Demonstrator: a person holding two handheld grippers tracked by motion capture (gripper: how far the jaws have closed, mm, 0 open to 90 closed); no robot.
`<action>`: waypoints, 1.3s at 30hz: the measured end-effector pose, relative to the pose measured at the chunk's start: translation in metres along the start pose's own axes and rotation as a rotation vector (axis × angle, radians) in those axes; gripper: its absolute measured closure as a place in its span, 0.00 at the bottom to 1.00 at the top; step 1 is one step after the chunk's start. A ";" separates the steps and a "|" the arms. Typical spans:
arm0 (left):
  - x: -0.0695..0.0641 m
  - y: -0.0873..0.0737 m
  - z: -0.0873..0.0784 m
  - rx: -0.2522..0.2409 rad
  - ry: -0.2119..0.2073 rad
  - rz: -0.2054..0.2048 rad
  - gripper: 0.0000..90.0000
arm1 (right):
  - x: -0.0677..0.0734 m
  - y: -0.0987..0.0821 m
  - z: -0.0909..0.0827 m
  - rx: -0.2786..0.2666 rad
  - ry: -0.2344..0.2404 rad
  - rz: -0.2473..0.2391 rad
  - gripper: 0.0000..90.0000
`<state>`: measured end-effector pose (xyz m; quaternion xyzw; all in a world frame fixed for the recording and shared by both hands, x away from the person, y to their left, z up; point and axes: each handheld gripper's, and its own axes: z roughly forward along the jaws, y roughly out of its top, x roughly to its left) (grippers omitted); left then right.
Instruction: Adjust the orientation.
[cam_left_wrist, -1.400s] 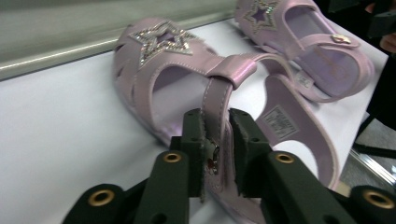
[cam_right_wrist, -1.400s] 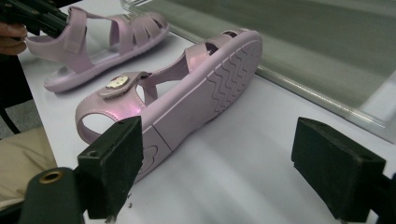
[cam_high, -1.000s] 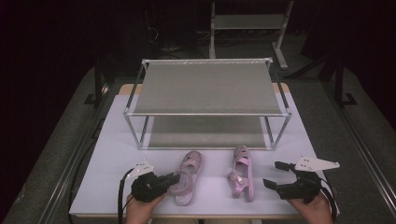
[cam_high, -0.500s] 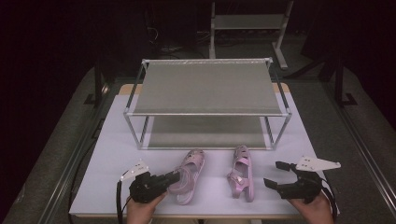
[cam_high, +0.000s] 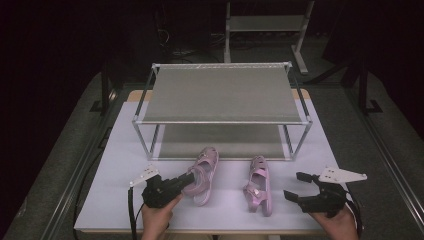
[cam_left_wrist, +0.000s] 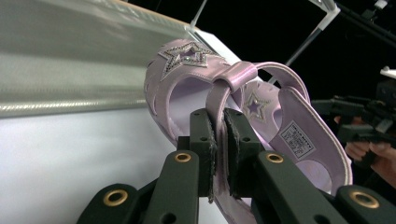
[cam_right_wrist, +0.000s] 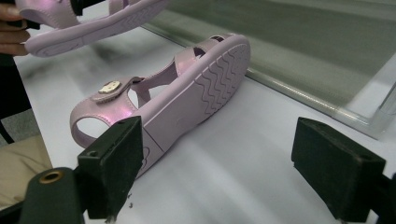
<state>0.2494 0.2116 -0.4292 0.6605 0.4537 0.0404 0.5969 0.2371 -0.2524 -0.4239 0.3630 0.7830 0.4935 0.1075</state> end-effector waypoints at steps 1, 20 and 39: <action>0.001 0.001 0.002 -0.004 0.001 -0.004 0.92 | 0.000 0.000 0.000 0.000 -0.002 -0.003 0.18; 0.015 0.020 0.042 -0.059 0.011 -0.025 0.92 | -0.001 -0.001 -0.003 -0.015 -0.004 0.013 0.18; 0.031 0.032 0.075 -0.100 0.040 -0.042 0.92 | -0.002 -0.001 -0.002 -0.020 0.004 0.018 0.18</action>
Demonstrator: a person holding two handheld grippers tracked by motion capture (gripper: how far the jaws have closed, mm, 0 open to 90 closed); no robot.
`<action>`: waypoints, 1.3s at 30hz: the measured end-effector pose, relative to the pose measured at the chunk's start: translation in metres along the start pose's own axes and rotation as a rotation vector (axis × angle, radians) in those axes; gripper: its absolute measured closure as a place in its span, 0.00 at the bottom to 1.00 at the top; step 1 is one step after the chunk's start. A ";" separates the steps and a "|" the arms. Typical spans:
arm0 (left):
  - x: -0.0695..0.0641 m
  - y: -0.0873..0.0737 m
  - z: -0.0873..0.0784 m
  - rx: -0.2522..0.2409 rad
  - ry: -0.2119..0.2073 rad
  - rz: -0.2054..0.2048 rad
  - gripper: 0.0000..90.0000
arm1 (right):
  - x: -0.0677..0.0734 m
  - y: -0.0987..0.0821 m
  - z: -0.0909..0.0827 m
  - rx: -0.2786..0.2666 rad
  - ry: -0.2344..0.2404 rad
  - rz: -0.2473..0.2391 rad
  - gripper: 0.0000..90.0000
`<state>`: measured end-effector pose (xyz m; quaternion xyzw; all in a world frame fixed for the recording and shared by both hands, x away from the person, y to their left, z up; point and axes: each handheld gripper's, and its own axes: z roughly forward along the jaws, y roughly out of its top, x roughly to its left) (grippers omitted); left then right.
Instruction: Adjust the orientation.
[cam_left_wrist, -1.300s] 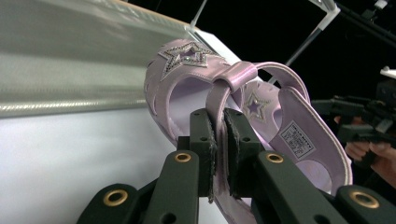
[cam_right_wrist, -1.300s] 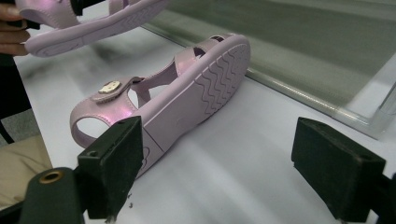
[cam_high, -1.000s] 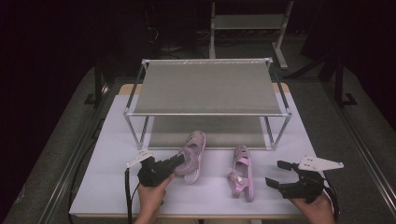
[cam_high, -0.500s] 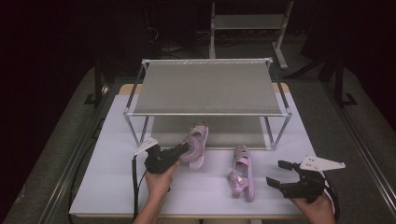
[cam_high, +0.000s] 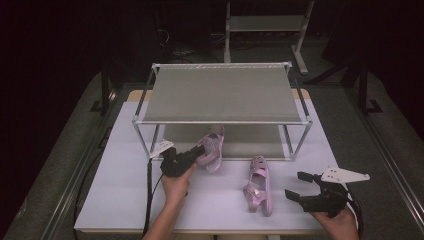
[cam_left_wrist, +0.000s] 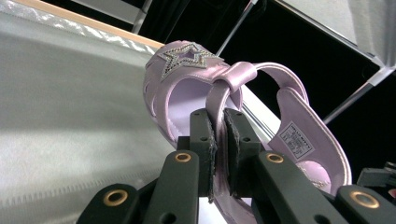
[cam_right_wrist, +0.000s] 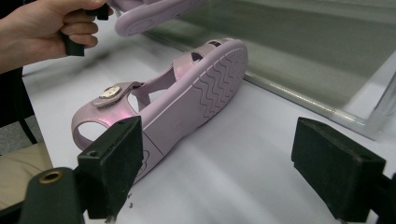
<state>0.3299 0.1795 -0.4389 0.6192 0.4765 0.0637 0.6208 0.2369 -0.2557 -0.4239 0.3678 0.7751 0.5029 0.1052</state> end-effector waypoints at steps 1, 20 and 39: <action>0.001 0.001 0.002 0.002 0.005 0.009 0.92 | 0.000 0.000 0.000 0.002 0.003 0.000 0.18; 0.019 0.016 0.033 0.007 0.074 0.058 0.92 | -0.002 -0.001 0.002 0.009 0.006 -0.002 0.18; 0.034 0.027 0.056 0.085 0.150 0.144 0.92 | -0.002 -0.001 0.003 0.005 0.015 0.000 0.18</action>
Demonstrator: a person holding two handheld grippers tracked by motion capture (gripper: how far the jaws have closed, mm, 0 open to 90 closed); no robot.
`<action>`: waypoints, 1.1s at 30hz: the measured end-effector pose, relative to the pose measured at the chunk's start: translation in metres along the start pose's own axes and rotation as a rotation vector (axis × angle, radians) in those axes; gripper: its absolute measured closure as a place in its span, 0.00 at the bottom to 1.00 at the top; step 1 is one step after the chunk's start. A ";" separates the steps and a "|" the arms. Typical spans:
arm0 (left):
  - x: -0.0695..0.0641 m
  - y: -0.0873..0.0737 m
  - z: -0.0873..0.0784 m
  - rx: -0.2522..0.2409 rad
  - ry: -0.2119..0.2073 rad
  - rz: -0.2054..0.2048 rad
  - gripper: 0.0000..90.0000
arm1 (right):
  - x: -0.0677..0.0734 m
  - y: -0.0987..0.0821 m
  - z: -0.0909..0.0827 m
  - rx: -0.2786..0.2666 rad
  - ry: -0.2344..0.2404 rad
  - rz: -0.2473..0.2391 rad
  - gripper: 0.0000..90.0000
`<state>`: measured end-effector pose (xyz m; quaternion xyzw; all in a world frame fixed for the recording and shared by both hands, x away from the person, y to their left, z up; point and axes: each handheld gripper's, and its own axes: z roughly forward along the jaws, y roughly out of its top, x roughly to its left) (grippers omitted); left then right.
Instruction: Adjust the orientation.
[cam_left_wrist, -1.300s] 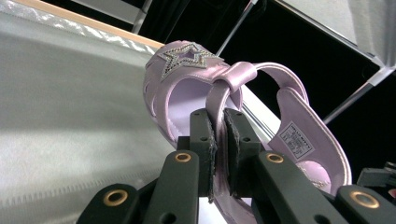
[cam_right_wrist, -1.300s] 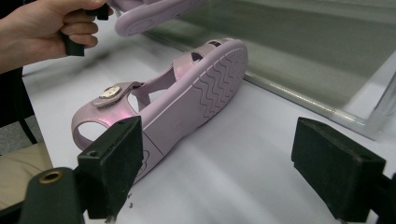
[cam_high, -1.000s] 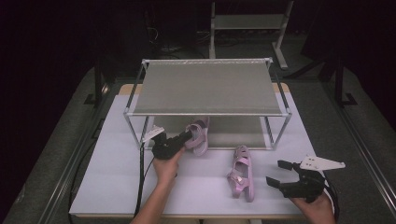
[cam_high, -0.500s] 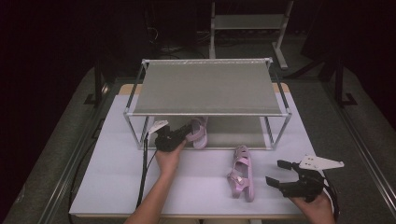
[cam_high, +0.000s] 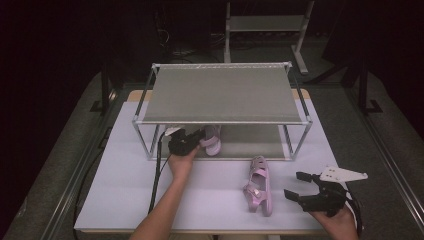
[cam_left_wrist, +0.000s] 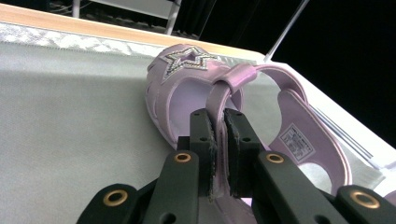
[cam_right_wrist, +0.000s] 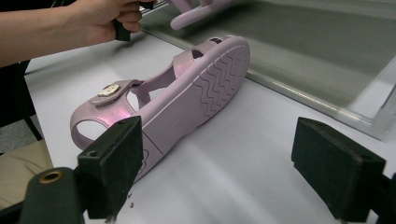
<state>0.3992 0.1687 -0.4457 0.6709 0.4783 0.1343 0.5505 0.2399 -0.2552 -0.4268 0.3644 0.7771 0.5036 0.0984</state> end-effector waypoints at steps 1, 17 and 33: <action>0.000 0.000 0.000 0.000 0.000 0.000 0.92 | 0.000 0.000 0.000 0.000 0.000 0.000 0.18; -0.001 -0.004 0.008 0.024 -0.015 -0.024 0.87 | 0.004 0.001 0.002 0.004 0.014 -0.004 0.18; -0.015 -0.011 -0.016 -0.027 -0.099 -0.057 0.71 | 0.008 0.004 -0.002 -0.028 0.049 -0.006 0.23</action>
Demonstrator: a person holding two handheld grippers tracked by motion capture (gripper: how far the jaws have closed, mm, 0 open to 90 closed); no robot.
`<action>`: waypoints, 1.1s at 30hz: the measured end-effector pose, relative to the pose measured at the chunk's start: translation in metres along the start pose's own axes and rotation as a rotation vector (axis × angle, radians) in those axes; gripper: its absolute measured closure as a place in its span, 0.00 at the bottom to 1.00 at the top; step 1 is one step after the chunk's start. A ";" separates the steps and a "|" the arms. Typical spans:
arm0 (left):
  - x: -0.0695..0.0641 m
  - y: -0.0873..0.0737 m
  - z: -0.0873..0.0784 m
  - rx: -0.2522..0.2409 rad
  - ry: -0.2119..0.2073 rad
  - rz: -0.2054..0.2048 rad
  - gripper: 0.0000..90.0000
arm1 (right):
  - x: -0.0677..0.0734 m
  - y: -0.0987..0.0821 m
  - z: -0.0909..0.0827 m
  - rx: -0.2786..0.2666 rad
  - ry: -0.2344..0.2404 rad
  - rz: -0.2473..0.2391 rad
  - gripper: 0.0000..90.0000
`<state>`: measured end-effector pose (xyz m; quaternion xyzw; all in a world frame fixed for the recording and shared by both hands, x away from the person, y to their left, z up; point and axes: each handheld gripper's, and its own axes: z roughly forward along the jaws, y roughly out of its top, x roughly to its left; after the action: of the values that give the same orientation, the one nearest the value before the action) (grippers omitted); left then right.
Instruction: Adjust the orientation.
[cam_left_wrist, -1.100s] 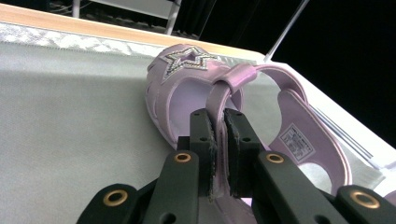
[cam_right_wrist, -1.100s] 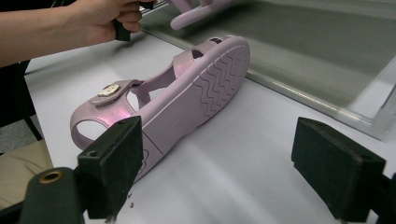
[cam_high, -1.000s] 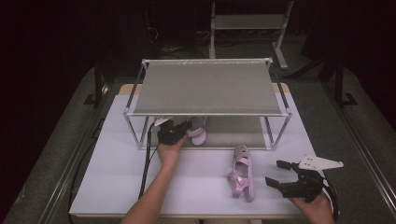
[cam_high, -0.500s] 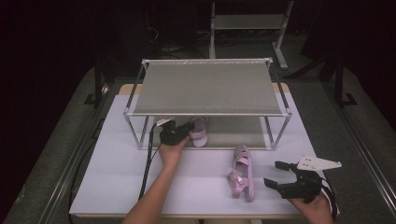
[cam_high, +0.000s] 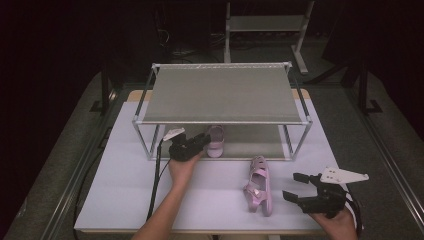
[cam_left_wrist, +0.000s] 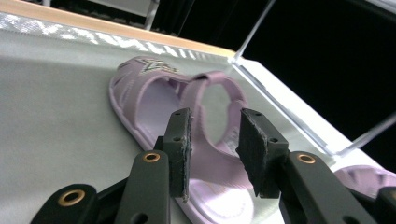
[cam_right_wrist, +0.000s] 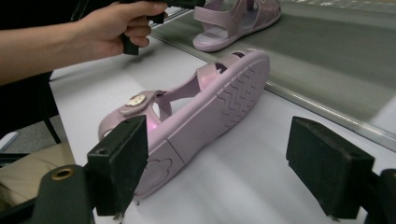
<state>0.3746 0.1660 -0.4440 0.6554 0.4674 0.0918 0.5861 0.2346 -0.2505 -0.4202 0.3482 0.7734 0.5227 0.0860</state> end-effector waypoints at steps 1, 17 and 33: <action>-0.003 -0.001 -0.005 -0.006 -0.008 -0.001 0.71 | 0.001 0.001 0.000 -0.006 0.012 0.005 0.25; -0.022 -0.011 -0.035 0.028 -0.086 0.044 0.63 | 0.015 0.011 0.005 -0.032 0.106 -0.020 0.53; -0.032 -0.025 -0.071 0.070 -0.168 0.081 0.52 | 0.031 0.015 0.024 0.032 0.112 -0.001 0.84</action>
<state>0.2972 0.1878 -0.4301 0.6991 0.3926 0.0436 0.5960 0.2304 -0.2099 -0.4103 0.3195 0.7853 0.5291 0.0373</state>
